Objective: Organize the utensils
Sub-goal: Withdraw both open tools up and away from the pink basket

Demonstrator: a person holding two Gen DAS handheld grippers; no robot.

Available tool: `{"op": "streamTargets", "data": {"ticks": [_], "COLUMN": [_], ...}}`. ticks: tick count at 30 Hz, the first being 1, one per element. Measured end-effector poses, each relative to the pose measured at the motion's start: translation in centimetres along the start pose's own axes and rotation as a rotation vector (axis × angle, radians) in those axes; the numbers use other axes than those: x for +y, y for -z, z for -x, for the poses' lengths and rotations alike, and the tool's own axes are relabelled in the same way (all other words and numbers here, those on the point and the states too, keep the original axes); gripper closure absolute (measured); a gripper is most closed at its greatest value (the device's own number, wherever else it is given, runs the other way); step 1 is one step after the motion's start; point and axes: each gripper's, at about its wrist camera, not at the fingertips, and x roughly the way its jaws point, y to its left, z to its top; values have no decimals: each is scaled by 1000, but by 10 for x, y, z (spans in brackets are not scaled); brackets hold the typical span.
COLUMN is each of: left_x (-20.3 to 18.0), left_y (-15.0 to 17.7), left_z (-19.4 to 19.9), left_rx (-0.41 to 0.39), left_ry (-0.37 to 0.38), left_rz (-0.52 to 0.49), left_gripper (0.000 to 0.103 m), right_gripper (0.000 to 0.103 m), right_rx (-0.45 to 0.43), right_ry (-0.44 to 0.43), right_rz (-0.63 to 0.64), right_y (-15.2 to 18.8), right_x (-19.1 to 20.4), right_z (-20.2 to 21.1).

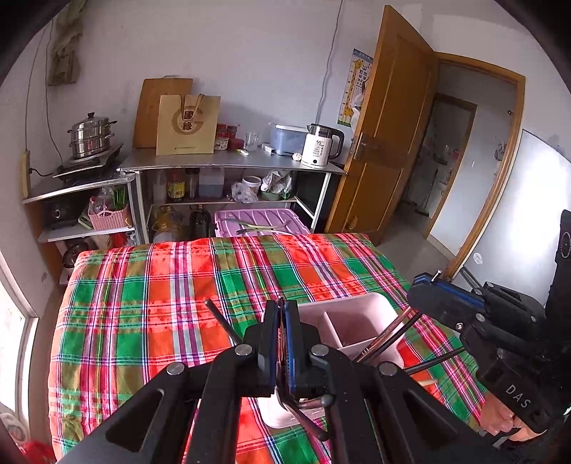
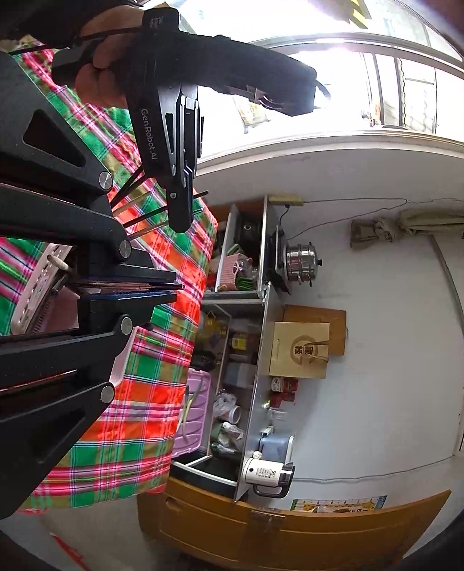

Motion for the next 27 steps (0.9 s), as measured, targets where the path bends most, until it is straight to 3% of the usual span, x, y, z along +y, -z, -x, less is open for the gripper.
{"op": "streamTargets", "data": {"ticks": [14,27], "left_x": [5,8], "left_y": [4,0], "left_z": [-7,29], "left_rx": [28,-56], "left_ry": [16,-24], "left_rz": [15,53], "left_gripper": [99,88], "right_gripper": [99,91], "right_rx": [120,57], "right_ry": [1,-9], "right_rz": [-31,-39], "right_y": [20,12], "right_x": [-10,-11], "right_z": [-24,5]}}
